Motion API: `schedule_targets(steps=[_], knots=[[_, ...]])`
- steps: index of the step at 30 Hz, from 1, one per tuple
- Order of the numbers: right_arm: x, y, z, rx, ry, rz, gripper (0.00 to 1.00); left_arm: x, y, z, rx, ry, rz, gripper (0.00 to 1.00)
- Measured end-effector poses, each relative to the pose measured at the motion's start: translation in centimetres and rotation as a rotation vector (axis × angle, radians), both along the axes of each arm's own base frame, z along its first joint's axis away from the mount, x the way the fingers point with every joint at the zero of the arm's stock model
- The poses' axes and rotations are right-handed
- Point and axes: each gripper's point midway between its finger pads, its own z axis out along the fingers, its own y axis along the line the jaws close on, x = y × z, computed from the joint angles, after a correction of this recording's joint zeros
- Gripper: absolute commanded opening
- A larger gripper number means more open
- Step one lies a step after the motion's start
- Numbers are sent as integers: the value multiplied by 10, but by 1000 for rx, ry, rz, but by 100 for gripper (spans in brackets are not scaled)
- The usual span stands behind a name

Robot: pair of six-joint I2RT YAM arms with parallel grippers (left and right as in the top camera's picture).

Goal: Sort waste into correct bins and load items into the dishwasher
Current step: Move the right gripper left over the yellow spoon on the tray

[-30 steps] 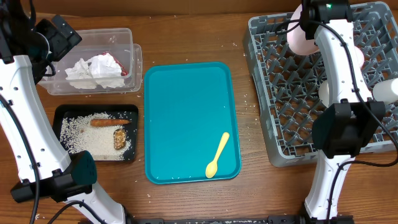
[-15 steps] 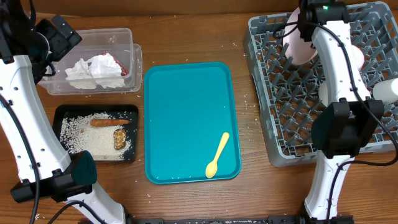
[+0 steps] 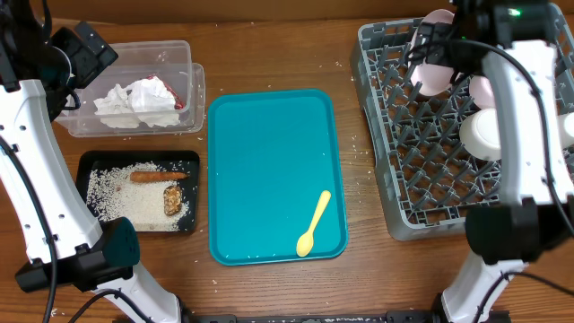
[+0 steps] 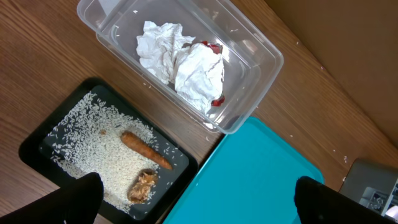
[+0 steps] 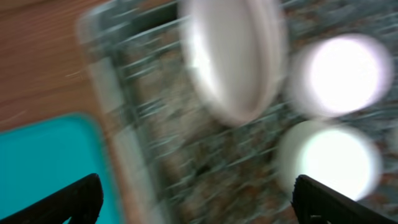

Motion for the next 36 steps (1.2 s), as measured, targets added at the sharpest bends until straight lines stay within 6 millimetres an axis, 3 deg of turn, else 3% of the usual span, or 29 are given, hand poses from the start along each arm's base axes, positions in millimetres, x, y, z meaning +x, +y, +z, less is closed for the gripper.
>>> schedule_targets(steps=[2,4,9,18,20,27,32,36], knots=[[-22,29,13,150,26,68,82,0,0,0,0,0,0,100],[-46,52,17,258,96,117,81,0,0,0,0,0,0,100],[-77,95,-1,347,246,182,86,0,0,0,0,0,0,100],[-121,166,-99,235,486,88,87,0,0,0,0,0,0,100],[-144,184,-129,196,560,58,88,0,0,0,0,0,0,100],[-190,214,-173,133,633,-9,88,0,0,0,0,0,0,100],[-211,237,-196,128,626,-6,84,0,0,0,0,0,0,100],[-227,228,-219,101,664,-73,82,0,0,0,0,0,0,100]])
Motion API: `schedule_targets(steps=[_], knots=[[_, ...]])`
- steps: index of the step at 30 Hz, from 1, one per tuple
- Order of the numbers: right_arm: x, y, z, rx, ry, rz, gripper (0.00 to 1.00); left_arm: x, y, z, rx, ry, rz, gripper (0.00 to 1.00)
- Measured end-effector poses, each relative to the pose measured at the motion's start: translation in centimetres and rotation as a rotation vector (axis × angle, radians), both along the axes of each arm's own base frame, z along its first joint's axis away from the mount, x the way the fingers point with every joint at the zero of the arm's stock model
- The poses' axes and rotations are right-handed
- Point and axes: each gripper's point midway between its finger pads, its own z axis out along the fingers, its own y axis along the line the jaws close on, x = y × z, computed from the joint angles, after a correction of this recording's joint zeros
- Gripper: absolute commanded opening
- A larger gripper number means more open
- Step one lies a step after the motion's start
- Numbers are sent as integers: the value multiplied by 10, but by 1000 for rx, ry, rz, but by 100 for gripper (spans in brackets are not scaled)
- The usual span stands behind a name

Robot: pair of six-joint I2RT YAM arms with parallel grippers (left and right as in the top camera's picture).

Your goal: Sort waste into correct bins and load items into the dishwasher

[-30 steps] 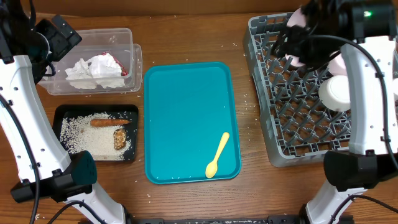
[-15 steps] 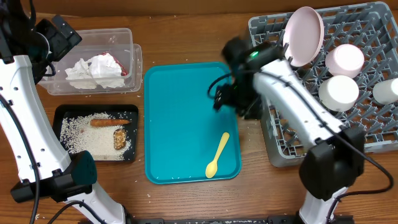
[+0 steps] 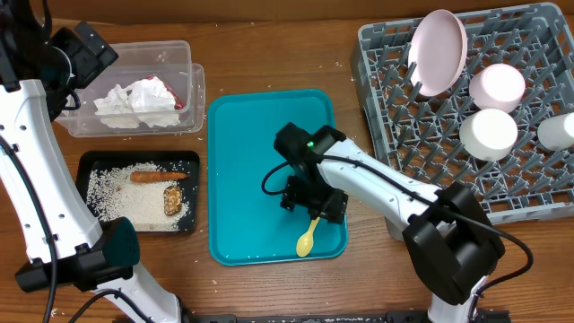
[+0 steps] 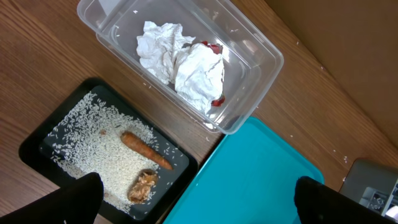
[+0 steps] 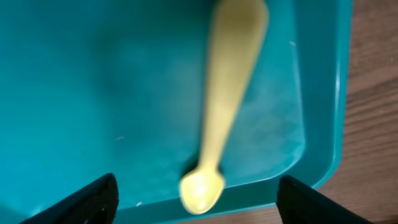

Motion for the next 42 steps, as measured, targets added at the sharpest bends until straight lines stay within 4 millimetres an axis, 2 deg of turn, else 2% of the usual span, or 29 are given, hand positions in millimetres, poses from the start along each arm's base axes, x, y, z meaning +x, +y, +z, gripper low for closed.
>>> schedule_targets(steps=[4,13,17,20,23,28,35,42], knots=[[-7,-7,-7,-17,32,-28,81,0,0,0,0,0,0,100],[-14,9,-7,51,64,-48,82,0,0,0,0,0,0,100],[-15,9,-6,62,71,-21,87,0,0,0,0,0,0,100],[-11,-2,-6,58,69,40,89,0,0,0,0,0,0,100],[3,-19,-7,56,54,70,91,0,0,0,0,0,0,100],[20,-30,-9,72,5,151,97,0,0,0,0,0,0,100],[24,-20,-12,53,-70,257,89,0,0,0,0,0,0,100],[14,-15,-18,34,-66,252,84,0,0,0,0,0,0,100]])
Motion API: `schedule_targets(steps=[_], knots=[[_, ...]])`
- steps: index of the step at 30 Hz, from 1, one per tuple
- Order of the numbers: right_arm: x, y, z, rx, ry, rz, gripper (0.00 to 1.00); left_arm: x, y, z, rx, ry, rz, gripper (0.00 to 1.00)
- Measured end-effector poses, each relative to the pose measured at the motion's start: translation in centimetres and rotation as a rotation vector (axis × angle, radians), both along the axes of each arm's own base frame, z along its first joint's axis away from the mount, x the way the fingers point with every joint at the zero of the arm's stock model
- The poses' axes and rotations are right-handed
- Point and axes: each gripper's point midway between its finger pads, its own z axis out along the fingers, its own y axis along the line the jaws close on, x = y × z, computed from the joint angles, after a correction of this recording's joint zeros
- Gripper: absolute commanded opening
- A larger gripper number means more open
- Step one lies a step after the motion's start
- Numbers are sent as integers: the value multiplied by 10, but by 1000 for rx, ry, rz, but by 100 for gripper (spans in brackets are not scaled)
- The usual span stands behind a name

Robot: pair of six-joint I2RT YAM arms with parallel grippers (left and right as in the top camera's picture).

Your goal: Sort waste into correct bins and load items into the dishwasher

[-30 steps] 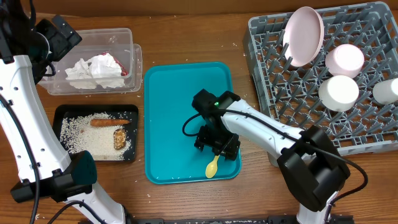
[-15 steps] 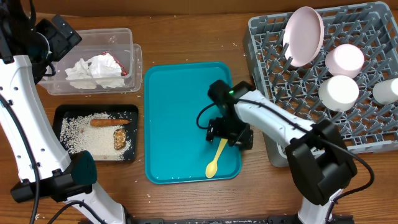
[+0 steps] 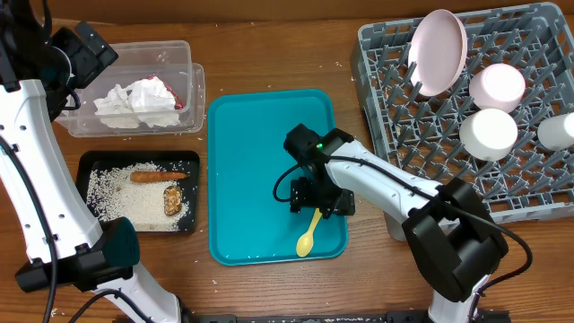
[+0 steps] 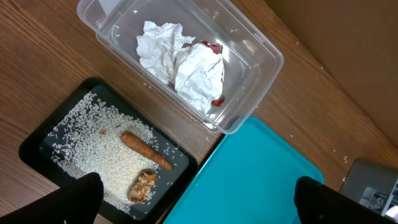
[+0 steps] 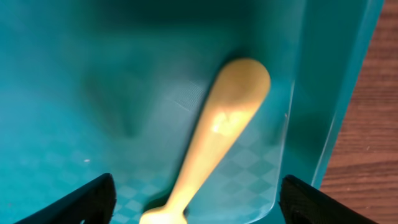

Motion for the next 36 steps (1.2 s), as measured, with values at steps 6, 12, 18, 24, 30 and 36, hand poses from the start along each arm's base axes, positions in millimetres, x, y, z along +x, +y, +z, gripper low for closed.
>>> schedule_targets(steps=[6,12,18,24,30,36], knots=[[-10,-10,-18,-27,12,-4,77,0,0,0,0,0,0,100],[-10,-13,-22,-39,-5,-3,53,0,0,0,0,0,0,100],[-11,-14,-22,-44,-2,-12,23,0,0,0,0,0,0,100],[-16,-20,-20,-71,17,-9,20,0,0,0,0,0,0,100],[-10,-22,1,-112,33,-7,20,0,0,0,0,0,0,100],[34,-24,62,-131,-71,-18,25,0,0,0,0,0,0,100]])
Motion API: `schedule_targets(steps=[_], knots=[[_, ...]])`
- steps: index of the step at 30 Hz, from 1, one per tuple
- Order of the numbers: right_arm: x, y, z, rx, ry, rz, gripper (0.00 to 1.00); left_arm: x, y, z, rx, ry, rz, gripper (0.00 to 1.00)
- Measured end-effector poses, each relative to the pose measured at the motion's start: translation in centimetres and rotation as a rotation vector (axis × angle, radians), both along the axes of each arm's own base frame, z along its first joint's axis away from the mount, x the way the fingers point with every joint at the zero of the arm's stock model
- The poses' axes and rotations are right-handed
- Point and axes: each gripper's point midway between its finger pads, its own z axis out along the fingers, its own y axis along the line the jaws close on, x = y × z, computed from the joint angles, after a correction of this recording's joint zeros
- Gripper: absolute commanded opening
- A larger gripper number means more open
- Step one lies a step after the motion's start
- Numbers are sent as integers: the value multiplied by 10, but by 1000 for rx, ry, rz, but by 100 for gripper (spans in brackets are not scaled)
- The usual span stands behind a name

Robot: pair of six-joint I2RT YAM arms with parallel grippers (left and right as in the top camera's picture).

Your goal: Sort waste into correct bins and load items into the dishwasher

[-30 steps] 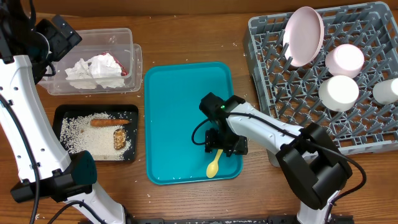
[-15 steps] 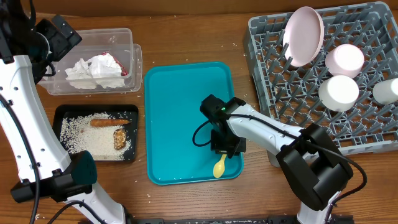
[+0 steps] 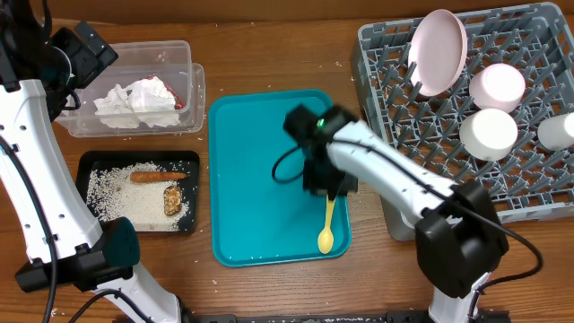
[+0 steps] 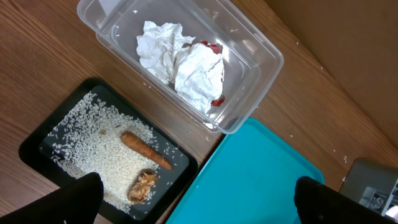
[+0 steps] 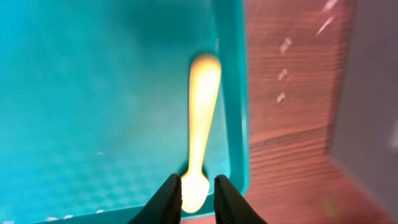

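Note:
The yellow spoon (image 3: 326, 224) lies lengthwise along the right rim of the teal tray (image 3: 256, 170). My right gripper (image 3: 329, 186) is over the spoon's upper end. In the right wrist view the narrow fingers (image 5: 171, 191) of that gripper (image 5: 197, 194) stand close on either side of the spoon (image 5: 200, 118), shut on it. My left gripper (image 4: 200, 200) is open and holds nothing, high above the clear bin (image 4: 261, 53) and the black tray (image 4: 37, 146). The grey dish rack (image 3: 430, 157) stands at the right.
The rack holds a pink plate (image 3: 438, 52) and white cups (image 3: 489, 133). Crumpled napkins (image 3: 136, 100) fill the clear bin (image 3: 193, 85). The black tray (image 3: 85, 166) holds rice, a carrot (image 3: 157, 177) and a food scrap. A strip of bare wood (image 5: 286, 124) lies between tray and rack.
My right gripper was open over the slanted spoon; now it is shut on it. The spoon has turned straight and shifted right, against the tray's right rim. The left arm has not moved.
My right gripper was up at the dish rack beside the pink plate. Then it stood open over the spoon in the tray's lower right corner, then closer down on it. Now it is shut on the spoon, which has shifted right. The left arm stayed still.

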Motion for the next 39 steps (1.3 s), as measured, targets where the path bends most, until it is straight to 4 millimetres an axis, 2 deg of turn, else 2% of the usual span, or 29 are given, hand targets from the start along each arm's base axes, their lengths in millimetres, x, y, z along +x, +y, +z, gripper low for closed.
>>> schedule_targets(steps=[3,6,8,11,13,16,19,23,26,28,31,32,34,39], knots=[[24,-7,25,25,-52,-11,28,0,0,0,0,0,0,100],[29,-17,27,43,-31,-37,29,0,0,0,0,0,0,100],[26,-19,20,66,-2,-51,31,0,0,0,0,0,0,100],[14,-12,-5,94,35,-35,34,0,0,0,0,0,0,100],[0,-5,-24,106,69,-12,39,0,0,0,0,0,0,100],[-27,4,-50,115,124,26,40,0,0,0,0,0,0,100],[-50,5,-65,104,175,29,41,0,0,0,0,0,0,100],[-57,1,-79,108,185,16,49,0,0,0,0,0,0,100],[-59,2,-85,118,180,8,50,0,0,0,0,0,0,100],[-59,2,-85,124,173,6,45,0,0,0,0,0,0,100],[-59,1,-85,129,170,14,15,0,0,0,0,0,0,100],[-59,1,-85,130,169,12,8,0,0,0,0,0,0,100],[-59,2,-85,135,171,4,4,0,0,0,0,0,0,100],[-60,1,-83,132,180,-1,4,0,0,0,0,0,0,100]])
